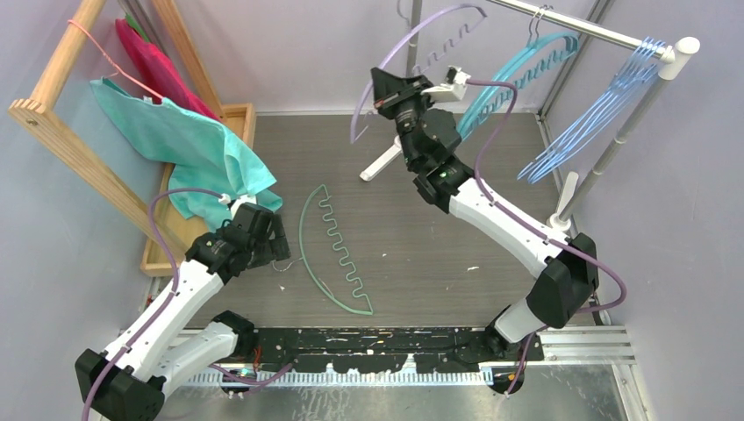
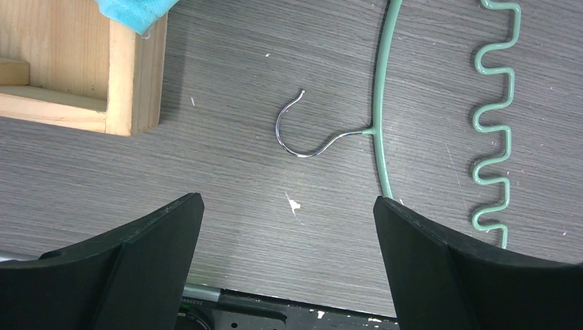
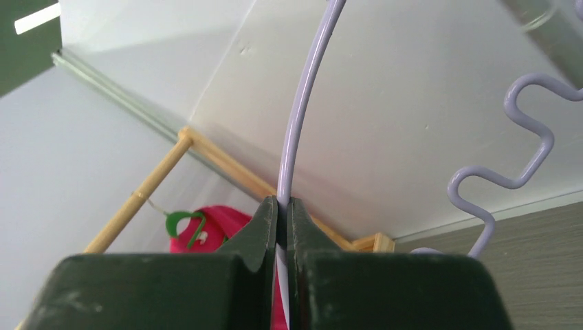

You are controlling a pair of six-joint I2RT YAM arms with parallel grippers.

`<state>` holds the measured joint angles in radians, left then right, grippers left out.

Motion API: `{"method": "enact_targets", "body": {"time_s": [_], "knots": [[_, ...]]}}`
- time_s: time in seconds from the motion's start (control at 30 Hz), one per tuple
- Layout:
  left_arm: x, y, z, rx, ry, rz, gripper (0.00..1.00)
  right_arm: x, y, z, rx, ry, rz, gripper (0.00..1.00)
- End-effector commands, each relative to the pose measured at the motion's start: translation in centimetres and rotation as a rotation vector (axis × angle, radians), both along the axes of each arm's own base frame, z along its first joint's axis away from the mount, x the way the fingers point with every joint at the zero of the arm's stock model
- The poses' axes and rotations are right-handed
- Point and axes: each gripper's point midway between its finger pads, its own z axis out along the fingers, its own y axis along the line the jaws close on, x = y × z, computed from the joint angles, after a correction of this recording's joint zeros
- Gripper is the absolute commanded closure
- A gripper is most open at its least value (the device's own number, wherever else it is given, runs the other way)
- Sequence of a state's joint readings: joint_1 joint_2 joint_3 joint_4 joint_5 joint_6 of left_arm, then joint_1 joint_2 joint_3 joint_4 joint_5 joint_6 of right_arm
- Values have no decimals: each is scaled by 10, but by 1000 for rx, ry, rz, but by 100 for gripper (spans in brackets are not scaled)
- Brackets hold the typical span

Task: Organize the hangers

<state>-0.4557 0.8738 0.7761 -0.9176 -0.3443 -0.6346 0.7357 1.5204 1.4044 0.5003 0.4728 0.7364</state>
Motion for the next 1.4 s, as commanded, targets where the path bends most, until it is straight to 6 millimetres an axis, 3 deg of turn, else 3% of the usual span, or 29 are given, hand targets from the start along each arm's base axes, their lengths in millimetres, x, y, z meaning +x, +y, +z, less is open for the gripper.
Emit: {"method": "enact_targets", "body": {"time_s": [0.0,0.33,0.6,0.83,1.0,1.13,1.3,1.37], "knots": [[8,1,13,2,-40,2,2,-1,-43,64,192,-121,-17,99],[8,1,11,7,-35,5,2,34,-97,77,234,-136,-93,99],[8,1,11,5,-35,2,2,61,-130,57,255,-77,-130,99],[8,1,11,9,-28,2,2,59,-152,32,280,-32,-162,99],[8,0,11,6,-29,5,2,51,-156,21,272,-1,-166,99],[8,1,12,3,-31,9,2,40,-156,19,250,-1,-147,86],[8,0,11,4,-25,8,2,13,-166,28,196,-33,-166,59],[7,1,11,7,-23,10,2,1,-170,32,166,-40,-171,43]]}}
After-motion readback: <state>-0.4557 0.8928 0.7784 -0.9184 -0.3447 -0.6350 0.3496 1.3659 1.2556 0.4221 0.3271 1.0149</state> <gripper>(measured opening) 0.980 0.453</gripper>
